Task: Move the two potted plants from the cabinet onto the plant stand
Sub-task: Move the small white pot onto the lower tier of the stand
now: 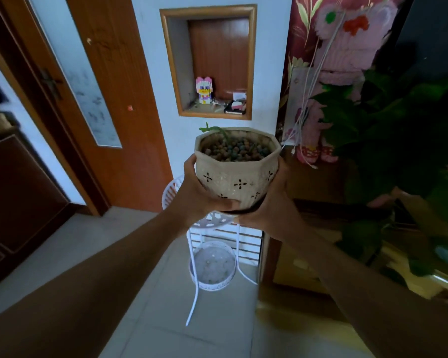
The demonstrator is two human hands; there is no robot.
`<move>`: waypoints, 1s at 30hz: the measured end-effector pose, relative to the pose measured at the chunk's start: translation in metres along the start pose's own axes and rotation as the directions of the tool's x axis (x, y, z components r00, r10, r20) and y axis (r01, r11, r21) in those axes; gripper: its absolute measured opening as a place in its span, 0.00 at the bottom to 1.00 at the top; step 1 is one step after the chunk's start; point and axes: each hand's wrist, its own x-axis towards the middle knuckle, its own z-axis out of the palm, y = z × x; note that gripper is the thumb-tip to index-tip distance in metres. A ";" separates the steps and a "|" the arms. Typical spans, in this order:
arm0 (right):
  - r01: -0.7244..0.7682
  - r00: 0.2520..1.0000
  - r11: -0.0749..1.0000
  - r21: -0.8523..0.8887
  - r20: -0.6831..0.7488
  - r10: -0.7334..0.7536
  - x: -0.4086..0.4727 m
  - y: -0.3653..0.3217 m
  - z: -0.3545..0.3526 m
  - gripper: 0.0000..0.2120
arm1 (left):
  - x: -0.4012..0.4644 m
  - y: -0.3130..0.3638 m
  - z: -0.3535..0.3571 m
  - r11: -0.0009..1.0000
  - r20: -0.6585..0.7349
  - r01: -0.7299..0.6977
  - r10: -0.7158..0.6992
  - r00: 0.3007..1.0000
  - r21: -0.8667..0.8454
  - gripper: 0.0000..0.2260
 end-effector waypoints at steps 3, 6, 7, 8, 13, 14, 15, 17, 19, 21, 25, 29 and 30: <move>-0.012 1.000 1.000 -0.010 0.007 0.012 -0.027 -0.009 0.007 0.60 | -0.025 -0.008 -0.002 1.000 0.026 0.007 -0.007 1.000 0.019 0.55; -0.031 0.999 0.999 0.015 0.036 0.031 -0.051 -0.004 0.011 0.59 | -0.048 -0.020 0.003 1.000 0.006 0.019 -0.019 1.000 0.000 0.56; -0.040 0.998 0.999 0.026 0.045 0.039 -0.057 -0.003 0.012 0.59 | -0.054 -0.023 0.005 1.000 0.004 0.023 -0.023 1.000 -0.007 0.56; -0.051 0.997 0.998 0.031 0.052 0.049 -0.064 0.000 0.011 0.60 | -0.061 -0.028 0.009 1.000 0.003 0.029 -0.029 1.000 -0.012 0.57; -0.123 0.989 0.992 0.024 0.079 0.121 -0.099 0.025 0.008 0.59 | -0.088 -0.055 0.035 0.999 -0.037 0.036 -0.037 0.999 -0.013 0.58; -0.136 0.987 0.991 0.015 0.084 0.134 -0.107 0.031 0.007 0.59 | -0.094 -0.062 0.042 0.999 -0.046 0.046 -0.046 0.998 -0.011 0.58; -0.143 0.986 0.990 0.009 0.092 0.141 -0.116 0.039 0.007 0.58 | -0.101 -0.072 0.050 0.998 -0.061 0.056 -0.056 0.997 -0.011 0.58; -0.151 0.984 0.988 0.025 0.100 0.148 -0.129 0.053 0.007 0.58 | -0.110 -0.089 0.060 0.998 -0.083 0.065 -0.065 0.994 -0.004 0.57; -0.160 0.982 0.986 0.038 0.105 0.155 -0.141 0.066 0.008 0.60 | -0.118 -0.107 0.070 0.997 -0.101 0.080 -0.079 0.992 0.010 0.56; -0.166 0.980 0.986 0.030 0.118 0.161 -0.154 0.082 0.010 0.61 | -0.125 -0.126 0.079 0.996 -0.110 0.093 -0.092 0.990 0.002 0.54; -0.218 0.962 0.976 -0.005 0.169 0.216 -0.177 0.114 0.017 0.61 | -0.141 -0.167 0.095 0.993 -0.129 0.115 -0.117 0.985 -0.023 0.54; -0.230 0.958 0.971 0.065 0.192 0.214 -0.189 0.142 0.032 0.59 | -0.141 -0.207 0.102 0.990 -0.135 0.136 -0.139 0.981 -0.026 0.55; -0.238 0.957 0.966 0.099 0.190 0.217 -0.191 0.150 0.038 0.57 | -0.140 -0.217 0.102 0.990 -0.133 0.142 -0.144 0.981 -0.024 0.54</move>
